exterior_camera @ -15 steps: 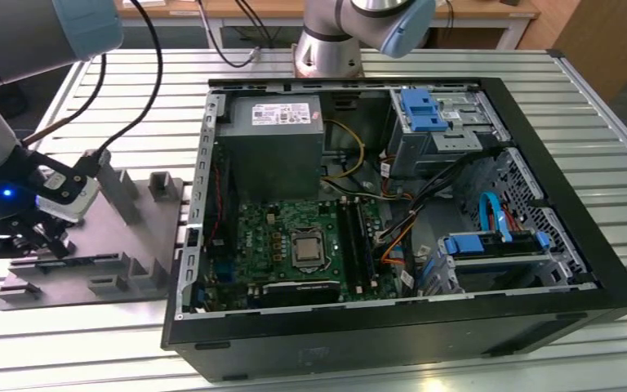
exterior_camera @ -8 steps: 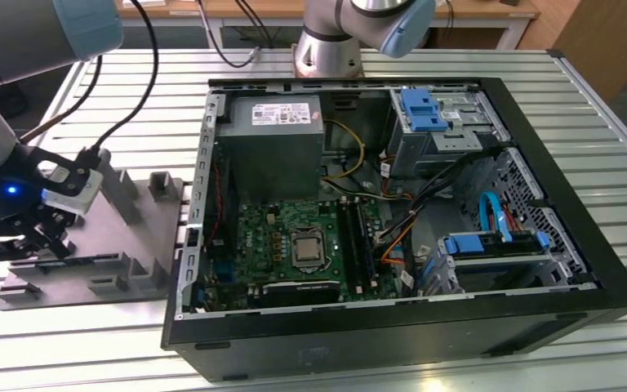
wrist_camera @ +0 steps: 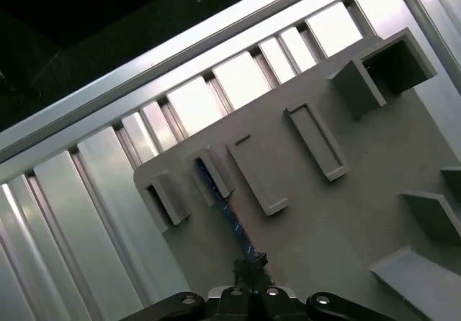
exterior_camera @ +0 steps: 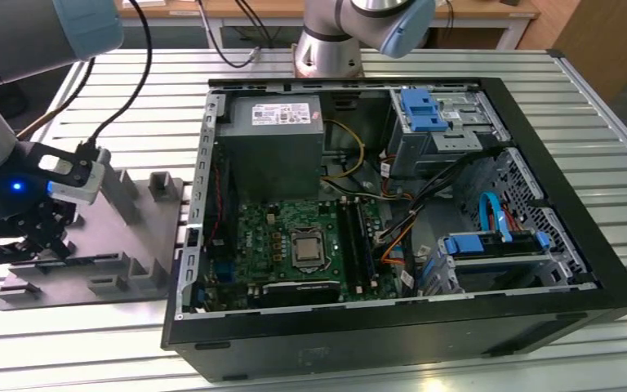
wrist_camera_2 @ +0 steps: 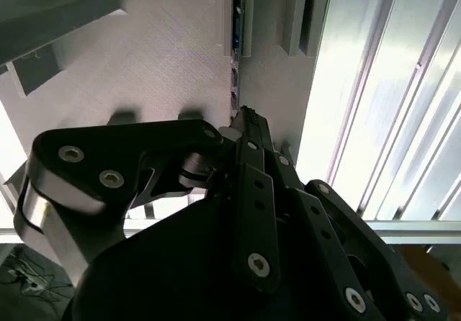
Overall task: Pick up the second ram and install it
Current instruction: 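Pick up the second ram and move it above second insertion slot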
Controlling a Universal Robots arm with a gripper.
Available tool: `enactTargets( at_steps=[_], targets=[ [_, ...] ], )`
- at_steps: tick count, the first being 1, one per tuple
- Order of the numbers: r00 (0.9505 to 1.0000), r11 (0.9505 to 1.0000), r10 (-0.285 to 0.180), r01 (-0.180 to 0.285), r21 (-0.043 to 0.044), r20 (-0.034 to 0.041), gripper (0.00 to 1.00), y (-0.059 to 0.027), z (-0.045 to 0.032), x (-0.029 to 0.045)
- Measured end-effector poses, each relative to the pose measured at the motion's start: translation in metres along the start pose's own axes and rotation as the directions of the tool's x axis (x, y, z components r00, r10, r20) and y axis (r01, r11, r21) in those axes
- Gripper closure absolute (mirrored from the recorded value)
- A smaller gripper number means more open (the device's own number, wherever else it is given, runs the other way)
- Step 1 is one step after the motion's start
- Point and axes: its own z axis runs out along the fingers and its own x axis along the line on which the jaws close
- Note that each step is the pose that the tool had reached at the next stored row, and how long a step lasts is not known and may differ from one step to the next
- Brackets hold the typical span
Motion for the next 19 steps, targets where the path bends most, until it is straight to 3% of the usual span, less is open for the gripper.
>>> enactTargets(
  at_steps=[5, 10, 15, 19],
  targets=[
    [0.9973, 0.9973, -0.073, 0.073, 0.0037, -0.0027, 0.9, 0.0, 0.0, 0.0],
    [0.9897, 0.9897, -0.143, 0.143, 0.0072, -0.0055, 0.9, 0.0, 0.0, 0.0],
    [0.9765, 0.9765, -0.215, 0.215, 0.0105, -0.0088, 0.9, 0.0, 0.0, 0.0],
    [0.962, 0.9619, -0.273, 0.273, 0.013, -0.0115, 0.9, 0.0, 0.0, 0.0]
  ],
)
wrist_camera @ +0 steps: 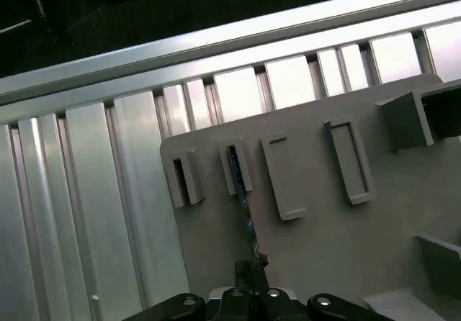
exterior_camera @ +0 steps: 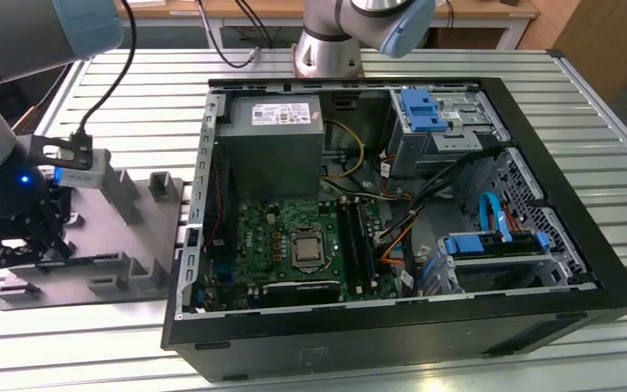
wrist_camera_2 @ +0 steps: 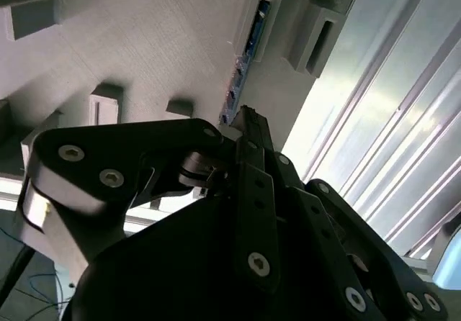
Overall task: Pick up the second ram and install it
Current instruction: 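Pick up the second ram and move it above second insertion slot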
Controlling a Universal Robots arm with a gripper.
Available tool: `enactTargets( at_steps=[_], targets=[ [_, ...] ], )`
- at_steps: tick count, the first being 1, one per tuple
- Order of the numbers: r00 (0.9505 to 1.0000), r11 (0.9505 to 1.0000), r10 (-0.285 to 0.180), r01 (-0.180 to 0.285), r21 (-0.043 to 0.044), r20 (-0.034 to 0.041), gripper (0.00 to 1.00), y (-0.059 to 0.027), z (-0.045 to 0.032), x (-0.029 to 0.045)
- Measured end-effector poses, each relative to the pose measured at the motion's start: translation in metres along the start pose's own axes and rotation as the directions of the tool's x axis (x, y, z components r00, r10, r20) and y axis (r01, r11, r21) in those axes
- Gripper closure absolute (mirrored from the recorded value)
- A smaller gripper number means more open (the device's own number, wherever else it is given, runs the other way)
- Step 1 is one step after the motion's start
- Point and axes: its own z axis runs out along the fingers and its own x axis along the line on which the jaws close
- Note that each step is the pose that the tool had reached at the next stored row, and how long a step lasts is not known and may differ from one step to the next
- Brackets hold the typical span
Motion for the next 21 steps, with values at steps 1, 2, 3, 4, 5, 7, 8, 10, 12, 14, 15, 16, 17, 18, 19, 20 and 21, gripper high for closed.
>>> enactTargets(
  at_steps=[1, 2, 3, 4, 5, 7, 8, 10, 12, 14, 15, 16, 17, 18, 19, 20, 21],
  targets=[
    [0.9999, 0.9999, -0.016, 0.016, 0.0008, -0.0006, 0.9, 0.0, 0.0, 0.0],
    [0.9995, 0.9995, -0.03, 0.03, 0.0016, -0.0011, 0.9, 0.0, 0.0, 0.0],
    [0.999, 0.999, -0.045, 0.045, 0.0023, -0.0016, 0.9, 0.0, 0.0, 0.0],
    [0.9982, 0.9982, -0.061, 0.061, 0.0031, -0.0022, 0.9, 0.0, 0.0, 0.0],
    [0.9972, 0.9972, -0.075, 0.075, 0.0039, -0.0028, 0.9, 0.0, 0.0, 0.0],
    [0.9944, 0.9944, -0.105, 0.105, 0.0053, -0.004, 0.9, 0.0, 0.0, 0.0],
    [0.9926, 0.9926, -0.121, 0.121, 0.0061, -0.0046, 0.9, 0.0, 0.0, 0.0],
    [0.9887, 0.9887, -0.15, 0.15, 0.0075, -0.0058, 0.9, 0.0, 0.0, 0.0],
    [0.9841, 0.984, -0.178, 0.178, 0.0089, -0.0069, 0.9, 0.0, 0.0001, 0.0],
    [0.9787, 0.9787, -0.205, 0.205, 0.01, -0.0082, 0.9, 0.0, 0.0, 0.0],
    [0.9755, 0.9754, -0.22, 0.22, 0.0107, -0.0089, 0.9, 0.0, 0.0, 0.0],
    [0.9725, 0.9725, -0.233, 0.233, 0.0114, -0.0095, 0.9, 0.0, 0.0001, 0.0],
    [0.9691, 0.969, -0.246, 0.247, 0.0119, -0.0102, 0.9, 0.0, 0.0, 0.0],
    [0.9657, 0.9657, -0.259, 0.259, 0.0124, -0.0108, 0.9, 0.0, 0.0, 0.0],
    [0.962, 0.962, -0.273, 0.273, 0.013, -0.0115, 0.9, 0.0, 0.0, 0.0],
    [0.9583, 0.9582, -0.286, 0.286, 0.0135, -0.0121, 0.9, 0.0, 0.0, 0.0],
    [0.954, 0.954, -0.299, 0.3, 0.0142, -0.0128, 0.9, 0.0, 0.0001, 0.0]
  ],
)
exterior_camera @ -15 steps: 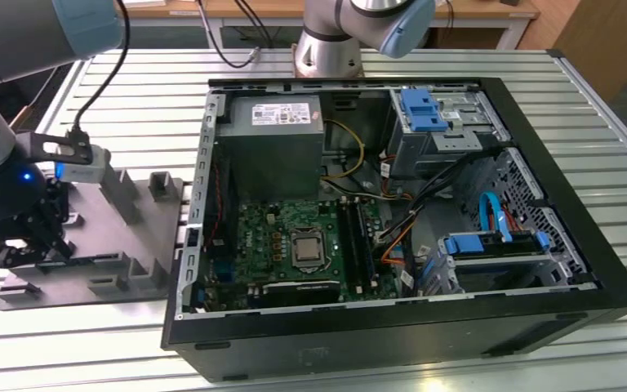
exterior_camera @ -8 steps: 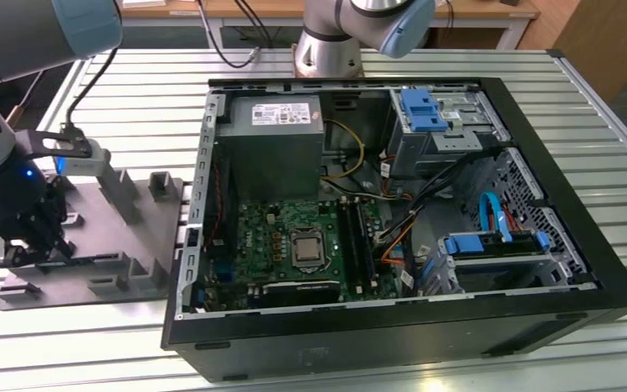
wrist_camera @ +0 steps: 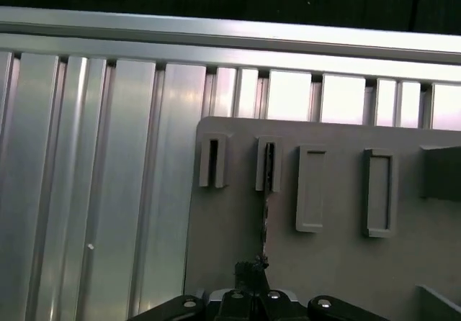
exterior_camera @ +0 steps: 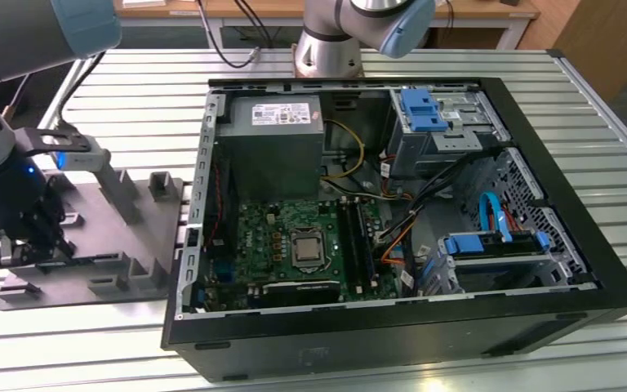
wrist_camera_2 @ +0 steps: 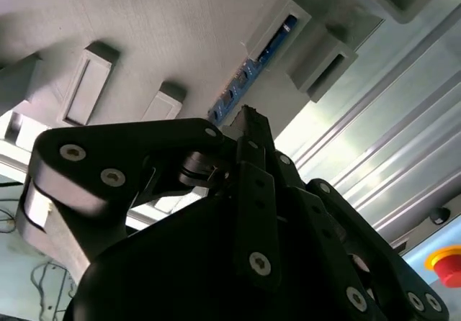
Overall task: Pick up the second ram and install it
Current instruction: 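Pick up the second ram and move it above second insertion slot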
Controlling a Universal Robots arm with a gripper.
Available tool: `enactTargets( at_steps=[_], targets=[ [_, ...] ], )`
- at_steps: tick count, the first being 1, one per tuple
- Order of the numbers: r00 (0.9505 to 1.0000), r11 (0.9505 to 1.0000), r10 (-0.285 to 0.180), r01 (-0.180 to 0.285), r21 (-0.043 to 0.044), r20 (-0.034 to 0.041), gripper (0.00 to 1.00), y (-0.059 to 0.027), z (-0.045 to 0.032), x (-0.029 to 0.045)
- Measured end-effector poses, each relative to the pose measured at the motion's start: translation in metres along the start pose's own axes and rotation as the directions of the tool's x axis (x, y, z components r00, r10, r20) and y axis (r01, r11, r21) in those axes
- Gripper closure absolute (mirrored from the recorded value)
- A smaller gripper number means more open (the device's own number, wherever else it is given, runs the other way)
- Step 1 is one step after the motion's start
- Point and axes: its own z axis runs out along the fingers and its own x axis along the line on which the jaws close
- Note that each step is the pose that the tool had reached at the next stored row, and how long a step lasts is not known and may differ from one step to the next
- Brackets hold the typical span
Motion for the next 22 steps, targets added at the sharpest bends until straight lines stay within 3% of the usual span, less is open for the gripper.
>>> enactTargets(
  at_steps=[6, 11, 17, 22],
  targets=[
    [0.9968, 0.9968, -0.08, 0.08, 0.004, -0.003, 0.9, 0.0, 0.0, 0.0],
    [0.9892, 0.9892, -0.146, 0.146, 0.0073, -0.0057, 0.9, 0.0, 0.0, 0.0],
    [0.9738, 0.9737, -0.227, 0.227, 0.011, -0.0094, 0.9, 0.0, 0.0, 0.0],
    [0.9553, 0.9552, -0.295, 0.296, 0.0139, -0.0127, 0.9, 0.0, 0.0, 0.0]
  ],
)
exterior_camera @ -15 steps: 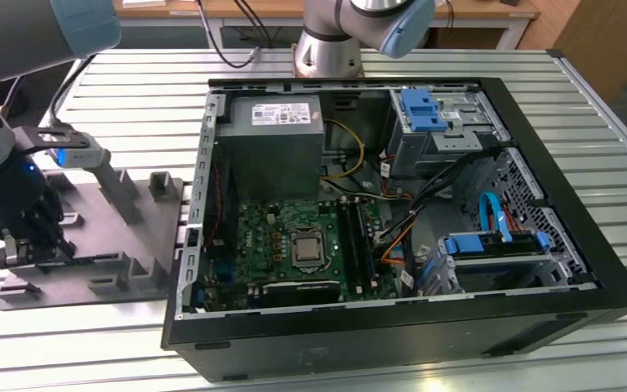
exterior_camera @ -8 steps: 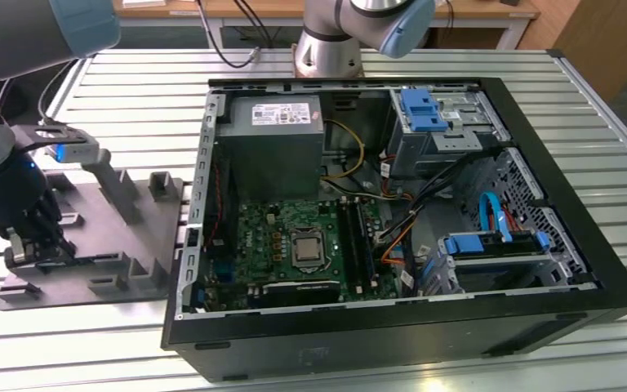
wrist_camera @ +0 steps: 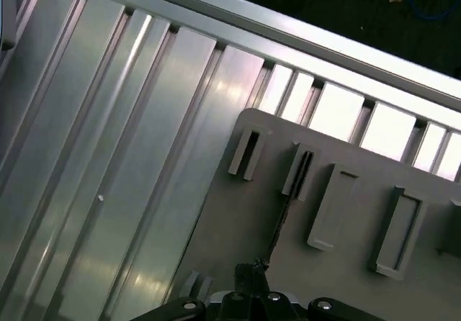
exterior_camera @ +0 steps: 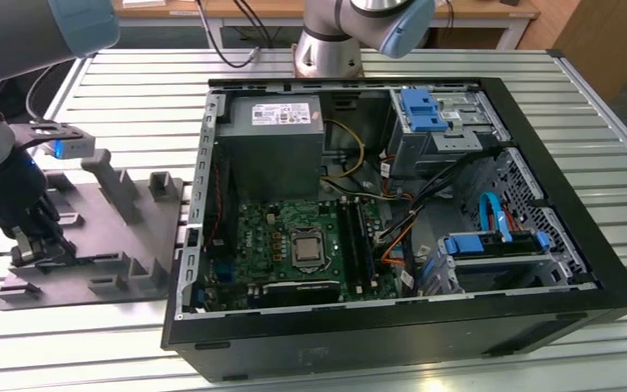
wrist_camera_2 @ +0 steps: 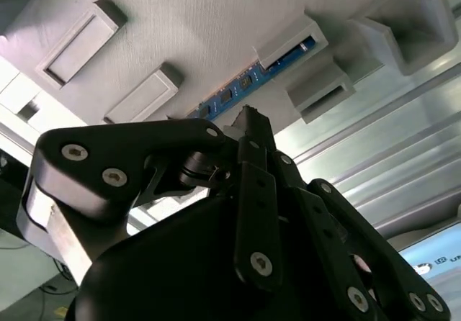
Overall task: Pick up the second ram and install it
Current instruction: 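Pick up the second ram and move it above second insertion slot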
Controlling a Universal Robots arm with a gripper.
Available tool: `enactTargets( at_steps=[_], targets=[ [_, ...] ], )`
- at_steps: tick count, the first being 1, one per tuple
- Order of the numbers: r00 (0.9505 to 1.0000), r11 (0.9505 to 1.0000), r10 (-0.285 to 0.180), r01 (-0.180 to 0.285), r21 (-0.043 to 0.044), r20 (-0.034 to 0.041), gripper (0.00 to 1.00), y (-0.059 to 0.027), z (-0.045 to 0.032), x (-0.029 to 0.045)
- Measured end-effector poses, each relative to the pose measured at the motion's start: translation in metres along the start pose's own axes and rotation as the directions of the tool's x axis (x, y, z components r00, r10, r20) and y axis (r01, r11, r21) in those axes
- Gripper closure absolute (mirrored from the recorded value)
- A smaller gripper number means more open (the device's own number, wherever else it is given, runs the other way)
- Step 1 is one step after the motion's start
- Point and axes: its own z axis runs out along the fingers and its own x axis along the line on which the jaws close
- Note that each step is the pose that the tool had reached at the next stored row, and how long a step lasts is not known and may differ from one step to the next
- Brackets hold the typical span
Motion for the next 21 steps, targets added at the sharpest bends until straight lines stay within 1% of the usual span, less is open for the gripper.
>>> enactTargets(
  at_steps=[3, 5, 6, 7, 8, 9, 12, 16, 21],
  targets=[
    [0.9991, 0.9991, -0.042, 0.042, 0.0021, -0.0015, 0.9, 0.0, 0.0, 0.0],
    [0.9976, 0.9976, -0.07, 0.07, 0.0035, -0.0025, 0.9, 0.0, 0.0, 0.0],
    [0.9965, 0.9965, -0.083, 0.084, 0.0042, -0.0031, 0.9, 0.0, 0.0, 0.0],
    [0.9938, 0.9938, -0.111, 0.111, 0.0055, -0.0042, 0.9, 0.0, 0.0, 0.0],
    [0.9922, 0.9922, -0.125, 0.125, 0.0061, -0.0048, 0.9, 0.0, 0.0, 0.0],
    [0.9883, 0.9883, -0.152, 0.152, 0.0075, -0.0059, 0.9, 0.0, 0.0, 0.0],
    [0.9809, 0.9809, -0.194, 0.194, 0.0094, -0.0078, 0.9, 0.0, 0.0, 0.0],
    [0.9688, 0.9687, -0.248, 0.248, 0.0119, -0.0103, 0.9, 0.0, 0.0, 0.0],
    [0.9478, 0.9477, -0.319, 0.319, 0.0149, -0.0139, 0.9, 0.0, 0.0001, 0.0]
  ],
)
